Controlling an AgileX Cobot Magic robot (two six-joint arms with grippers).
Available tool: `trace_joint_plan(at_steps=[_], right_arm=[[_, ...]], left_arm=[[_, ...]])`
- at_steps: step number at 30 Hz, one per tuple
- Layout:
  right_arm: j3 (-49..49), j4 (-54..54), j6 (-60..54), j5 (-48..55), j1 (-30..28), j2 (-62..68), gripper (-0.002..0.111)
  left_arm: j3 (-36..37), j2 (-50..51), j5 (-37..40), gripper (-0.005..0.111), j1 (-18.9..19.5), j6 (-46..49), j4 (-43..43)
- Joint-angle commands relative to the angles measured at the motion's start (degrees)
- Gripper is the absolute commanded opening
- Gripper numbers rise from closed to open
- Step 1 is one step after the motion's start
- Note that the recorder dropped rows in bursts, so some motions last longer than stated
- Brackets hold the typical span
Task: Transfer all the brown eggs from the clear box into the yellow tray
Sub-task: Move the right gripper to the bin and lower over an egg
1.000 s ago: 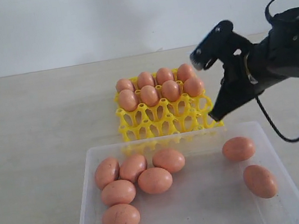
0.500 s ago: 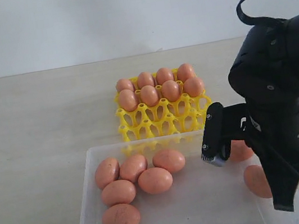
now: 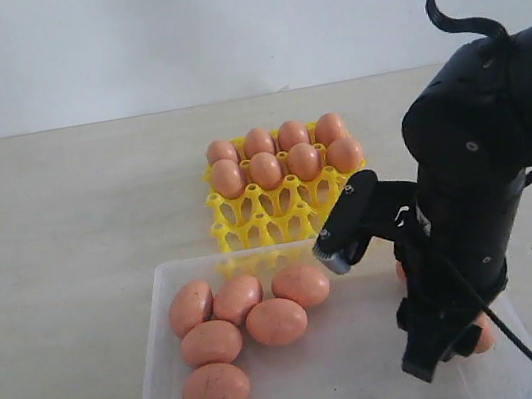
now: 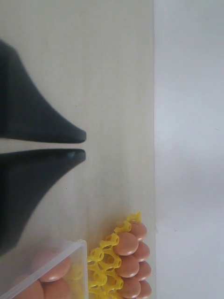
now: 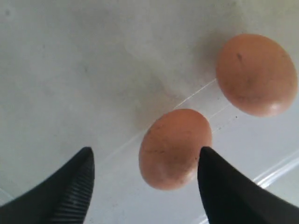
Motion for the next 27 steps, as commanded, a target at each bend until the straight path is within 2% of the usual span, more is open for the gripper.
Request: trace_joint_plan(at_steps=[1, 5, 8, 13, 15, 18, 21, 27], right_arm=[[0.30, 3.76, 6.24, -2.69, 0.07, -0.23, 0.058], [0.30, 12.19, -3.95, -10.53, 0.17, -0.23, 0.058], [0.30, 22.60, -17.48, -16.81, 0.17, -0.23, 0.058], [0.30, 34.84, -53.79, -18.58, 1.07, -0.23, 0.058], [0.30, 36.62, -63.86, -20.54, 2.07, -0.10, 0.058], [0.30, 36.92, -69.70, -27.80, 3.70, 0.01, 0.058], [0.30, 37.52, -69.82, -33.62, 4.36, 1.18, 0.058], [0.30, 39.29, -69.82, -34.02, 4.57, 6.57, 0.058]], left_arm=[[0.23, -0.12, -0.07, 0.004, -0.51, 0.15, -0.06], [0.23, -0.12, -0.07, 0.004, -0.51, 0.15, -0.06], [0.23, -0.12, -0.07, 0.004, -0.51, 0.15, -0.06], [0.23, -0.12, -0.07, 0.004, -0.51, 0.15, -0.06], [0.23, -0.12, -0.07, 0.004, -0.51, 0.15, -0.06], [0.23, -0.12, -0.07, 0.004, -0.51, 0.15, -0.06], [0.23, -0.12, -0.07, 0.004, -0.51, 0.15, -0.06], [0.23, -0.12, -0.07, 0.004, -0.51, 0.15, -0.06]])
